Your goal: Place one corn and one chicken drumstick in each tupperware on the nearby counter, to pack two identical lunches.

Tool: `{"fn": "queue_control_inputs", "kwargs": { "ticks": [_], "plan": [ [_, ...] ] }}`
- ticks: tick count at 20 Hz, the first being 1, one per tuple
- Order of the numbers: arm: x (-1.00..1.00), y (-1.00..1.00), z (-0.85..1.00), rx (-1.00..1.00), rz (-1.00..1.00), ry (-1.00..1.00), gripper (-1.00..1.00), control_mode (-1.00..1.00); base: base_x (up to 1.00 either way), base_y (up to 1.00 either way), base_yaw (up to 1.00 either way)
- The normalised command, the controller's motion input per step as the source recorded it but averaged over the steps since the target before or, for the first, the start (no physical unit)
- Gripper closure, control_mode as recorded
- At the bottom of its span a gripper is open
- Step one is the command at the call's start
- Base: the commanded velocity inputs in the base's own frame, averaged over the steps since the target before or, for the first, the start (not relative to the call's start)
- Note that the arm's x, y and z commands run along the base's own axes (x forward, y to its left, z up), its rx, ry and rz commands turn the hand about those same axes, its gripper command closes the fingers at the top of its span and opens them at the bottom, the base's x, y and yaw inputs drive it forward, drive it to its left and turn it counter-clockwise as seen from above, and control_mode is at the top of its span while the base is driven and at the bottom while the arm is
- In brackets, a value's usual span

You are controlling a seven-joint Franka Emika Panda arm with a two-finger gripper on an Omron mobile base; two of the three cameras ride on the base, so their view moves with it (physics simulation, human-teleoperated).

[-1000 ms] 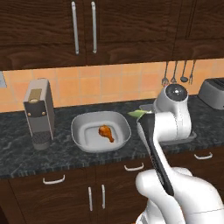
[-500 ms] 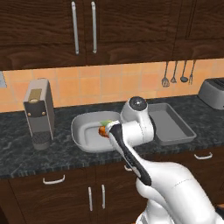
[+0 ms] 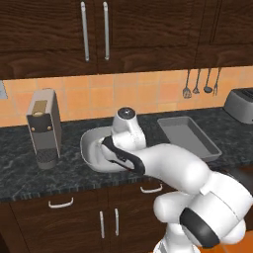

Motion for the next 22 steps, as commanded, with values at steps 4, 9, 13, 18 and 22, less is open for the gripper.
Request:
{"fn": "queue_control_inputs", "kwargs": {
  "ticks": [4,9,13,18,22],
  "plan": [
    [0.57,0.05,-0.74,0.05,0.0,0.02,1.0,-1.0,0.0,0.0,0.0],
    [0.58,0.0,-0.3,0.01,0.0,0.0,-1.0,-1.0,0.0,0.0,0.0],
    [0.27,0.0,-0.2,-0.03,-0.01,0.0,-1.0,-1.0,0.0,0.0,0.0],
    [-0.05,0.0,0.53,0.0,-0.09,-0.02,-1.0,-1.0,0.0,0.0,0.0],
    [-0.86,-0.54,0.62,0.03,-0.07,-0.02,-1.0,-1.0,0.0,0.0,0.0]
  ]
}}
